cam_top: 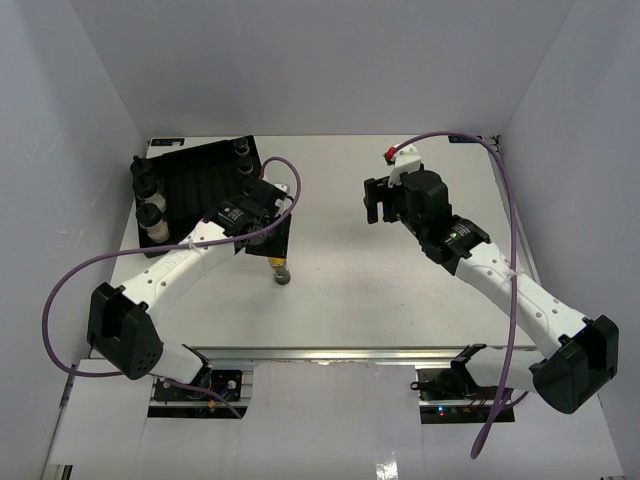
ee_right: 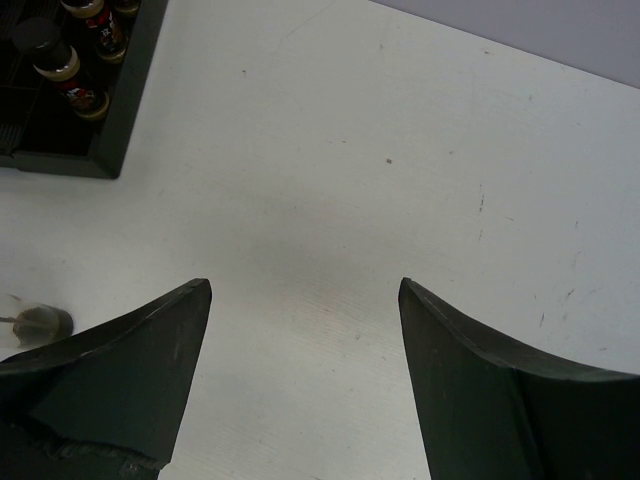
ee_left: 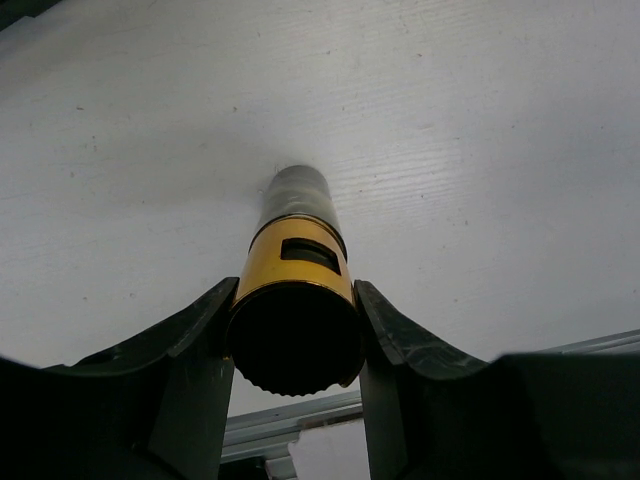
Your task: Organize the condiment bottles
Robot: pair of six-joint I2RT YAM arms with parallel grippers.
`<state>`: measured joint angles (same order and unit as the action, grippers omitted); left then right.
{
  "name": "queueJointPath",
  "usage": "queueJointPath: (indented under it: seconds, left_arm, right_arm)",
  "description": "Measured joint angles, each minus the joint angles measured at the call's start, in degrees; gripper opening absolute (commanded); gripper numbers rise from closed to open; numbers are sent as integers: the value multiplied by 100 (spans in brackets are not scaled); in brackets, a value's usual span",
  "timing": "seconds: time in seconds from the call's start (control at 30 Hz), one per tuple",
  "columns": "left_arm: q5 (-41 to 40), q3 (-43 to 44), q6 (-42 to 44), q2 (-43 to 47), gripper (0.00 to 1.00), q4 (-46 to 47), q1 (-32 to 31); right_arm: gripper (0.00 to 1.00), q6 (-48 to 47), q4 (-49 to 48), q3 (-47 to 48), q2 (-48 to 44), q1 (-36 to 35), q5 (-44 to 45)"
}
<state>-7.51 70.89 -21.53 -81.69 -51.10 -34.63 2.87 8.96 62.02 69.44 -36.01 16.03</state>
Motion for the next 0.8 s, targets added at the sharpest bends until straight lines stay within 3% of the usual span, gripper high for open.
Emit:
queueJointPath:
  seconds: [0.07,0.33,0.6,0.8]
  left_arm:
    - [-64,58,-74,-9,0,-121,0]
    - [-1024,1202,-508,-37,0,-975,113]
    - [-1334,1857,-249,-75,0,-1029,1804]
    - [-1261,2092,105,-325,0,-718,2600]
  right_arm:
    - [82,1,1,0,-17,2,-2]
    - [82,-1,-1,-11,-51,7,-15]
    - [82,-1,1,-22,-58,37,-39]
    - [82,-1,-8,-165,-180,39,-67]
